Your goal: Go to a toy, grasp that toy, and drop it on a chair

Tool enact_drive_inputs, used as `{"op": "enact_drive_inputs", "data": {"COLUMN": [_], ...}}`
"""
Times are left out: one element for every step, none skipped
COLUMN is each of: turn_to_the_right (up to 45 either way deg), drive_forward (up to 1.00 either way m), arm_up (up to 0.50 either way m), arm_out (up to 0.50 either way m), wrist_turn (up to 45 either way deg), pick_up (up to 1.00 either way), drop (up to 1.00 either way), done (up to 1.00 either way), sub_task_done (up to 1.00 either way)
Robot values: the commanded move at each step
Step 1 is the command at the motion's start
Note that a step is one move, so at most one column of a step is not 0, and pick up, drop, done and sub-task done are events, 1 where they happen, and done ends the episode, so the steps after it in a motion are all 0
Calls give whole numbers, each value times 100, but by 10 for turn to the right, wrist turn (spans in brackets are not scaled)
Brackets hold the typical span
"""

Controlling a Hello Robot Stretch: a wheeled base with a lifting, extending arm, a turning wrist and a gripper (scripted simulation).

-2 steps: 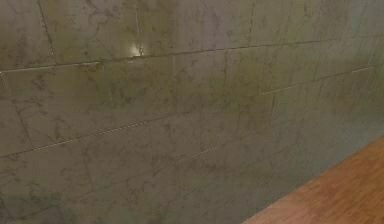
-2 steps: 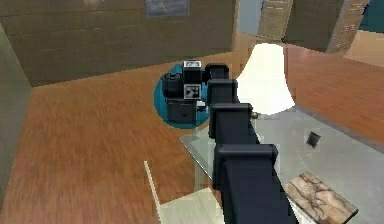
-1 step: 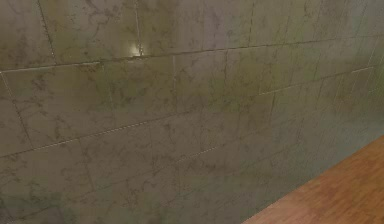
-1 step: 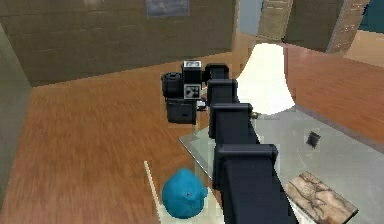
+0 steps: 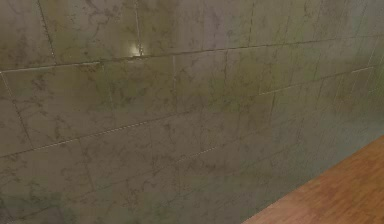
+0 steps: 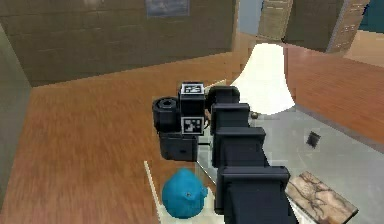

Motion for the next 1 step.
{"op": "enact_drive_inputs", "data": {"turn_to_the_right": [0], "drive_forward": [0], "arm_up": [0], "arm_out": [0], "wrist_turn": [0], "pick_up": [0], "drop": [0], "done": [100], "sub_task_done": [0]}}
